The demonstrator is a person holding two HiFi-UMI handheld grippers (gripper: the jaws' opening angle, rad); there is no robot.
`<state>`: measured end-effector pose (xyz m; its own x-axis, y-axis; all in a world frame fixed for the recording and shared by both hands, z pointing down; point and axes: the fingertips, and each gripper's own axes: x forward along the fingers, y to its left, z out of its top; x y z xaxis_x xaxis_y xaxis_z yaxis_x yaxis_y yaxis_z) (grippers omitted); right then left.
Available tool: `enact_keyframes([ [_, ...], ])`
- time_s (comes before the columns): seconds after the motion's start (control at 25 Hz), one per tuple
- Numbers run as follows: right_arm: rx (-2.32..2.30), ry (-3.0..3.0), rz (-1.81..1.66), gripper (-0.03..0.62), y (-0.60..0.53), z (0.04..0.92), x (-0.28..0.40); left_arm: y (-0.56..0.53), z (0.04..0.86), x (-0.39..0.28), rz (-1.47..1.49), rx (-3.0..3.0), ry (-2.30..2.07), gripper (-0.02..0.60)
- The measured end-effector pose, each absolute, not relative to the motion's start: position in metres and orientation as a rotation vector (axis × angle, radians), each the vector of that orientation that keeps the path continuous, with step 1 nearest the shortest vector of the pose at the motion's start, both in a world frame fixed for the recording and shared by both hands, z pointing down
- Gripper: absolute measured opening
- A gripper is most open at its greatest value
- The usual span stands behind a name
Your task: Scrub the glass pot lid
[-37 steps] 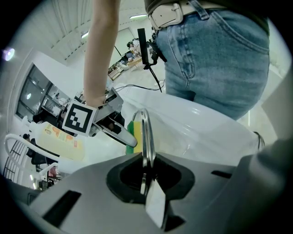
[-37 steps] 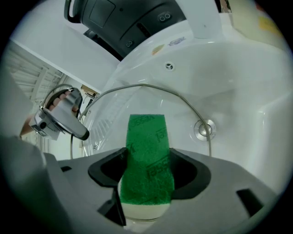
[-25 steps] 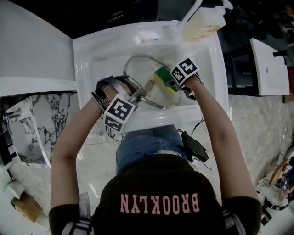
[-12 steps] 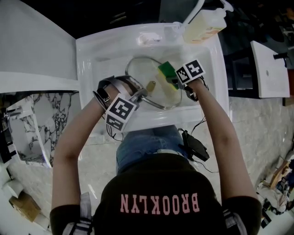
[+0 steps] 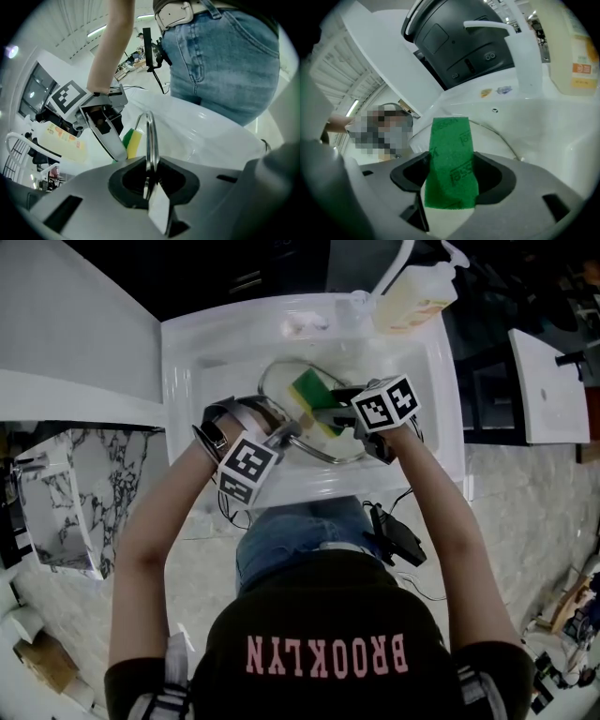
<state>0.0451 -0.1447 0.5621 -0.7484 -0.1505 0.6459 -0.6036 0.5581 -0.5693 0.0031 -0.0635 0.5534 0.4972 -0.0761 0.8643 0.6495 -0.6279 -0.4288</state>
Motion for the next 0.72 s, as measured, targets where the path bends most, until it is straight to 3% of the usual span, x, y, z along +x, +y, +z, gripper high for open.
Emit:
enact_keyframes([
  [0.72,0.308,-2.242,1.049,0.279,-0.14,0.574,-0.003,-0.062,0.554,0.003,-1.208,-1.947,-0.515,0.029],
])
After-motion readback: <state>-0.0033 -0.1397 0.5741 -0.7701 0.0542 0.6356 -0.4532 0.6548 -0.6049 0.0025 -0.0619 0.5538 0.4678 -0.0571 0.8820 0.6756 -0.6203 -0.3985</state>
